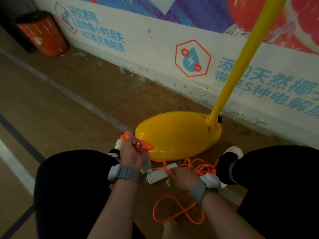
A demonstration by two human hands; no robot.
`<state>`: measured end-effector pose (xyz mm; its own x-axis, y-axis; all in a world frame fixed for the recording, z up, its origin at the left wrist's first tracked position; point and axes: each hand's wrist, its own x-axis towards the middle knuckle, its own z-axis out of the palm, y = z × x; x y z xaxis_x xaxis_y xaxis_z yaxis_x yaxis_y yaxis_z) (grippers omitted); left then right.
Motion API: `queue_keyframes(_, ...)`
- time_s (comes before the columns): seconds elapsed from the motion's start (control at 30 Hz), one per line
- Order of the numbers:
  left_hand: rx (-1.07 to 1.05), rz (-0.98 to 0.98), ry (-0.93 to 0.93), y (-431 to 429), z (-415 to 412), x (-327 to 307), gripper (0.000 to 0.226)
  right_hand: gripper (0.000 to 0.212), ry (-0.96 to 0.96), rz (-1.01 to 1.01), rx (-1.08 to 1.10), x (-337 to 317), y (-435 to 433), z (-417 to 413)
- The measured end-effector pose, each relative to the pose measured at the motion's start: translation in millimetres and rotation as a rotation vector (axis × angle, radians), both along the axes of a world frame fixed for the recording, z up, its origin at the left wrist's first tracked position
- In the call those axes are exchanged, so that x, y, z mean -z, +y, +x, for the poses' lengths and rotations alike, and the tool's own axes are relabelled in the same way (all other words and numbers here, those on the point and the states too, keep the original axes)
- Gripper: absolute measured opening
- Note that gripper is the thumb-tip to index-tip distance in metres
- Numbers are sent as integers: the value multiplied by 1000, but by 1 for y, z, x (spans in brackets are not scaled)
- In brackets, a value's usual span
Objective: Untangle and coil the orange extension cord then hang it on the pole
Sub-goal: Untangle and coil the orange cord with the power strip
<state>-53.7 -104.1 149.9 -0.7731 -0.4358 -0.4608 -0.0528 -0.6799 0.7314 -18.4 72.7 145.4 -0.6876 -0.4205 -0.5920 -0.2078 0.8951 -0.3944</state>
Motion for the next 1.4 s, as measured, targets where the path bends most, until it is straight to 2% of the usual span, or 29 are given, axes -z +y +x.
queue_keyframes(0.1, -30, -322, -144, 2, 2, 10, 29, 40, -6, -225, 5, -31, -13, 2)
queue_keyframes(0.2, -17, -510, -239, 13, 7, 15, 14, 41, 13, -284, -84, -53, -13, -1)
queue_keyframes(0.27, 87, -585, -216, 22, 11, 16, 12, 42, 25, -298, -116, -62, -11, -5)
queue_keyframes(0.37, 387, -696, -200, 35, 16, 9, 10, 36, -16, -325, -154, -70, -13, -7)
queue_keyframes(0.4, 478, -614, -182, 39, 18, 6, 15, 34, -38, -356, -142, -71, -13, -8)
queue_keyframes(0.47, 673, -289, -142, 44, 22, 0, 38, 31, -44, -446, -66, -73, -12, -11)
queue_keyframes(0.53, 806, 8, -92, 50, 27, -4, 64, 31, 42, -508, 83, -69, -4, -19)
queue_keyframes(0.57, 866, 59, -84, 53, 29, -4, 73, 33, 97, -514, 158, -64, 3, -24)
queue_keyframes(0.63, 940, 58, -52, 60, 31, -9, 77, 38, 189, -497, 253, -59, 14, -33)
queue_keyframes(0.7, 959, -15, -61, 67, 32, -11, 69, 41, 236, -479, 299, -57, 24, -38)
queue_keyframes(0.87, 1048, -455, 28, 54, 31, 2, 24, 49, 366, -333, 349, -53, 32, -38)
queue_keyframes(0.97, 1075, -572, 19, 48, 32, 0, 22, 51, 329, -229, 389, -49, 39, -39)
queue_keyframes(1.1, 970, -593, -45, 44, 29, 0, 15, 50, 240, -237, 354, -47, 52, -43)
queue_keyframes(1.23, 960, -332, -76, 44, 27, -9, 8, 47, 341, -319, 372, -42, 53, -45)
queue_keyframes(1.33, 1039, -120, -77, 45, 30, -8, 23, 42, 428, -514, 474, -34, 44, -44)
queue_keyframes(1.4, 1074, 24, -23, 45, 31, -2, 34, 38, 361, -611, 555, -27, 39, -43)
